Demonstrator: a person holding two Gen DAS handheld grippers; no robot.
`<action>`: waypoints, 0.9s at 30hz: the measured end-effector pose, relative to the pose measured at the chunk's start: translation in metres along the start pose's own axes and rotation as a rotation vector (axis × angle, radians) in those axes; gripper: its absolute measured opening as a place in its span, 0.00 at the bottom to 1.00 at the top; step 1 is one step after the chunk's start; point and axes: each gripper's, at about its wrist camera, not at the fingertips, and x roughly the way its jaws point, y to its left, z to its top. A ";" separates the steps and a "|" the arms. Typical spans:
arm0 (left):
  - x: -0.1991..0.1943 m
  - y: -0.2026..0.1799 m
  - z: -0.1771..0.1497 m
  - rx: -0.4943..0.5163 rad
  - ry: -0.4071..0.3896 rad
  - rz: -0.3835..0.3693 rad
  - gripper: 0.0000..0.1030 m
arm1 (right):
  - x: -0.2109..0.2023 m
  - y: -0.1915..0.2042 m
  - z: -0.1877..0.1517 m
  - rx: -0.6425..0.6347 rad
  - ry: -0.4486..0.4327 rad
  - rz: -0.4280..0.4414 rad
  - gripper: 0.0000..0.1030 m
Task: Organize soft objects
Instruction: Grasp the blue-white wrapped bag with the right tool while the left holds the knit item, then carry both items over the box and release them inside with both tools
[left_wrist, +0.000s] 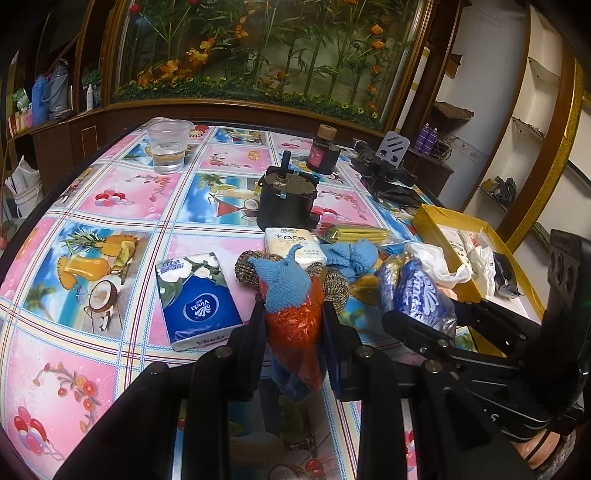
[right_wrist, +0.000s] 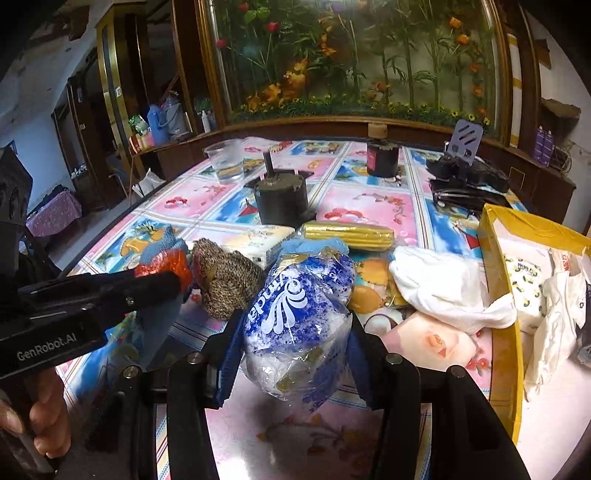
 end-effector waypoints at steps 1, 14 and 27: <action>-0.001 0.000 0.000 0.000 -0.004 0.001 0.26 | -0.002 0.000 0.000 0.000 -0.009 0.002 0.54; -0.013 -0.017 -0.001 0.036 -0.073 -0.008 0.26 | -0.040 -0.012 0.002 0.060 -0.178 -0.028 0.54; -0.006 -0.057 -0.015 0.116 -0.050 -0.039 0.26 | -0.073 -0.039 -0.018 0.157 -0.212 -0.049 0.54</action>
